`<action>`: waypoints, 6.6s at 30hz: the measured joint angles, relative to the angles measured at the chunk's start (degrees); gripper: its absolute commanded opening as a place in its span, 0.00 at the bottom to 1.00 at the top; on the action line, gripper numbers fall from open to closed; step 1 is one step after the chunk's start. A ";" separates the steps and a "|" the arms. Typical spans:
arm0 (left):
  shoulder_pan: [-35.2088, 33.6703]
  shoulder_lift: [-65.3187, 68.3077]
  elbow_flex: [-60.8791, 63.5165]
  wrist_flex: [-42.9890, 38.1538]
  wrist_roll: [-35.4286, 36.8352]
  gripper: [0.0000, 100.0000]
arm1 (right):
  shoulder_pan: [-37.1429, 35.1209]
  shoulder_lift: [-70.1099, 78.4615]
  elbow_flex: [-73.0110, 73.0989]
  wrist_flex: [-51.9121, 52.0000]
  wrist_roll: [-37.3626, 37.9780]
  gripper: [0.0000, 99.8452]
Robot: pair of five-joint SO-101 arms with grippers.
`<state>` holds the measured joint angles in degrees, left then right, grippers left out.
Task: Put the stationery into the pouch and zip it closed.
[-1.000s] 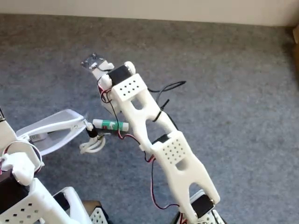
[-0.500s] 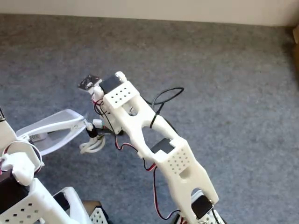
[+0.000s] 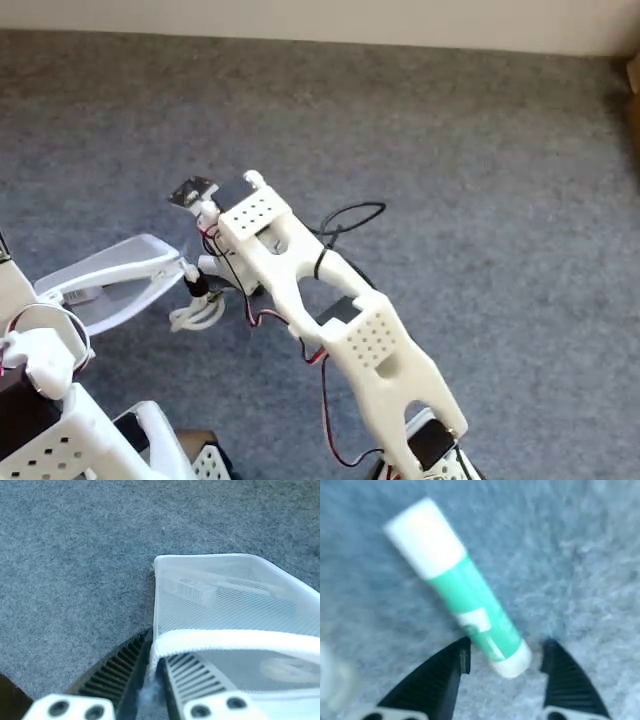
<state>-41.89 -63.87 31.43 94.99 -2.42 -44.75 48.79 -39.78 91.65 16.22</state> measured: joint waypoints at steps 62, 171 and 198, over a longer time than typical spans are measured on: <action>0.09 0.00 0.00 -0.18 0.00 0.01 | 5.45 -20.57 20.13 -8.70 8.26 0.18; 0.62 0.00 0.00 -0.18 0.00 0.01 | -23.47 -93.54 74.37 -80.35 -20.92 0.00; 0.62 0.00 0.00 -0.18 0.00 0.01 | -21.89 -81.67 93.19 -116.75 -20.75 0.00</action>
<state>-41.27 -63.87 31.43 94.81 -2.42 -66.64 -32.88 53.41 -25.10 -4.53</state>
